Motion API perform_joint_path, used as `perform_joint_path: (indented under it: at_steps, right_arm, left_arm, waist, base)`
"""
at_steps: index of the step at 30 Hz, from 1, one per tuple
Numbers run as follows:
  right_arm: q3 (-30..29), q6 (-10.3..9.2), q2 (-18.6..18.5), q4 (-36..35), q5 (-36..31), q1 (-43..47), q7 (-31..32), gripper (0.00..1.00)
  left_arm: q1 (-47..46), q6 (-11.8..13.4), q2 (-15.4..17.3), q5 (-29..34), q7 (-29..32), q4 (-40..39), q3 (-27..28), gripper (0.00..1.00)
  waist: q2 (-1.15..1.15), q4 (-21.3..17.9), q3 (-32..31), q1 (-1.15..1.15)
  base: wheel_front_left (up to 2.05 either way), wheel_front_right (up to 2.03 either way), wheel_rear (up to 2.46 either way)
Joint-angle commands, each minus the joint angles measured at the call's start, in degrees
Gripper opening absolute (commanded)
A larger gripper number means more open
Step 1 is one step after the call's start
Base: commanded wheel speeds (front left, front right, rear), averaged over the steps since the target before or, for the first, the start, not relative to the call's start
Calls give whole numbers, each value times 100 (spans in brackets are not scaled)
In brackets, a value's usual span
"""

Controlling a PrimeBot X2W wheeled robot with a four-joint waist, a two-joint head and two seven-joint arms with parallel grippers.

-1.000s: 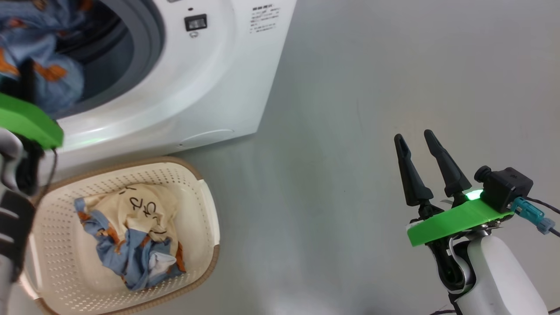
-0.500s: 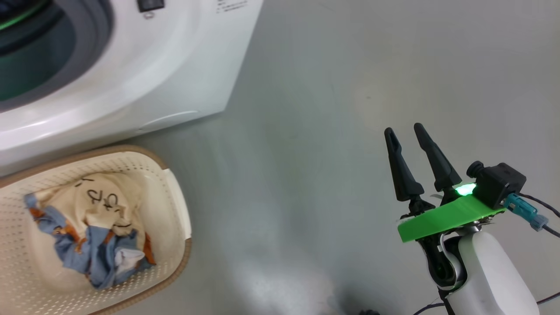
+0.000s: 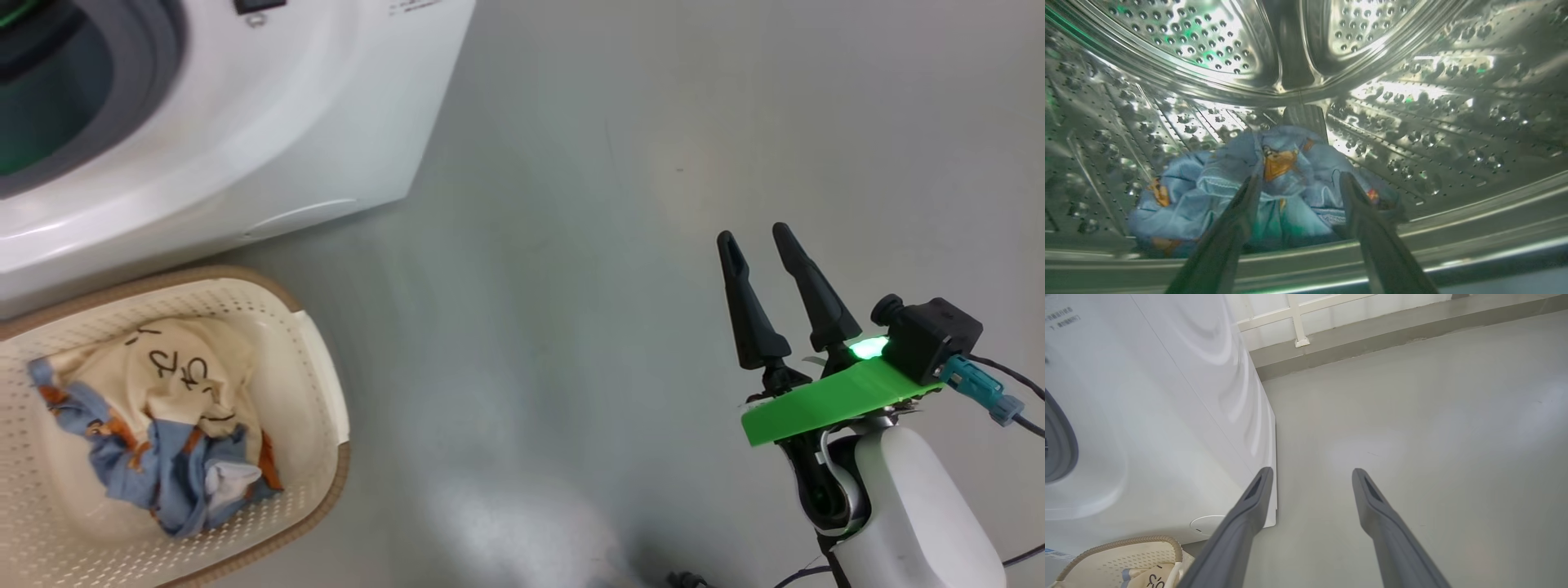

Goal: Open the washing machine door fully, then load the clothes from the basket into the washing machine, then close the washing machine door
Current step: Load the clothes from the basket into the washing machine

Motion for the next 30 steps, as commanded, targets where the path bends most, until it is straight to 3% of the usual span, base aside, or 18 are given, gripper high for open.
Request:
perform_joint_path:
  at_steps: [1, 8, 15, 30]
  right_arm:
    - [64, 48, -56, -94, -68, -4, -44, 100]
    - [76, 48, -203, -47, -87, 52, -44, 100]
    - [116, 48, -314, 19, -82, 135, -44, 100]
    - [107, 48, -467, 91, -50, 341, -44, 100]
  left_arm:
    - [-15, 23, 187, -50, -132, -67, 60, 100]
    - [437, -77, -161, -111, -862, -86, 64, 100]
    - [951, -100, -350, -109, -1053, -394, 132, 100]
    - [3080, 305, -343, 677, -1061, -3021, 968, 100]
  waist:
    - [0, 114, -104, 0]
    - [0, 483, -393, 0]
    - [0, 775, -735, 0]
    - [0, 1129, -1426, 0]
  base:
    - [0, 0, 0]
    - [0, 0, 0]
    - [0, 0, 0]
    - [0, 0, 0]
